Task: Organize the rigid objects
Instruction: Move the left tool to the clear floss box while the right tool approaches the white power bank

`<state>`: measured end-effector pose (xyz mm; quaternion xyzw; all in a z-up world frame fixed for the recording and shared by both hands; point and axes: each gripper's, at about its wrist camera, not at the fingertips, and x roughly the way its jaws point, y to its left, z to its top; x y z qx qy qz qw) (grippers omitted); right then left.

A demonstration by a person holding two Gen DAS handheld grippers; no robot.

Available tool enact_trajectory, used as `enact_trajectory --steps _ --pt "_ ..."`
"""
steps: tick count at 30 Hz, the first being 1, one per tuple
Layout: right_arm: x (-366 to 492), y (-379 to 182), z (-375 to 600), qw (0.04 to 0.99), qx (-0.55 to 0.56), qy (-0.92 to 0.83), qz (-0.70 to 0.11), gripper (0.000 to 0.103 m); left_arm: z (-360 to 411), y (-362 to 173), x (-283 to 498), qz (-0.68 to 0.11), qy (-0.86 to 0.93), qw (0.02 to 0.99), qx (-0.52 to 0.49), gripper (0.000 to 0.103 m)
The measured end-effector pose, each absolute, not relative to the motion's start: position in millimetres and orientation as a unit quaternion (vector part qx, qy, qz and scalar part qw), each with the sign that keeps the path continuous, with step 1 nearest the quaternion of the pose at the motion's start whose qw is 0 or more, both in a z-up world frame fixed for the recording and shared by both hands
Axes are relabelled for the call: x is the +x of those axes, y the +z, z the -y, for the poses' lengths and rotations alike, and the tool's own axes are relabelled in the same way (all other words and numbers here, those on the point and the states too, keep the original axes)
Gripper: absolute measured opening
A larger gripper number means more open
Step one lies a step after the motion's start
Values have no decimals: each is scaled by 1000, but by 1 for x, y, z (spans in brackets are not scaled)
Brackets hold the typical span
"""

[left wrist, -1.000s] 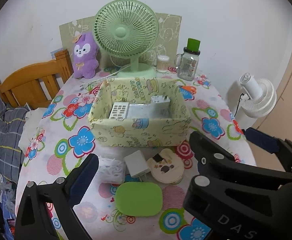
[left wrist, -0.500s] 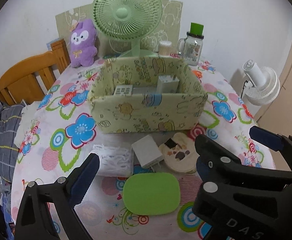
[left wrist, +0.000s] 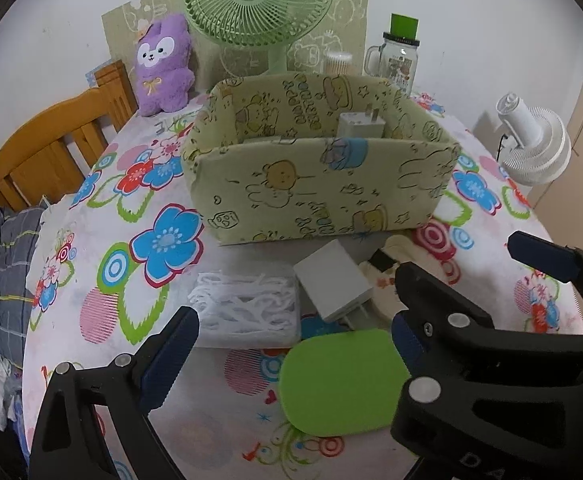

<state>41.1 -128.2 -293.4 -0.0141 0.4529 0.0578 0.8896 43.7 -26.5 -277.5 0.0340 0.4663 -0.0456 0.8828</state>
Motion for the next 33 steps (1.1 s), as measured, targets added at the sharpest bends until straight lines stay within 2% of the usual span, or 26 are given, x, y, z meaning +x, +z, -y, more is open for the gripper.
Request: enact_trajectory --steps 13,28,33 --pt "53 -309 104 882 -6 47 -469 94 7 -294 60 -477 -49 876 52 96" --pt "72 -326 91 869 4 26 -493 94 -15 -315 85 -503 -40 863 21 96" --pt "76 -332 89 864 2 21 -504 94 -16 -322 90 -516 -55 855 18 89"
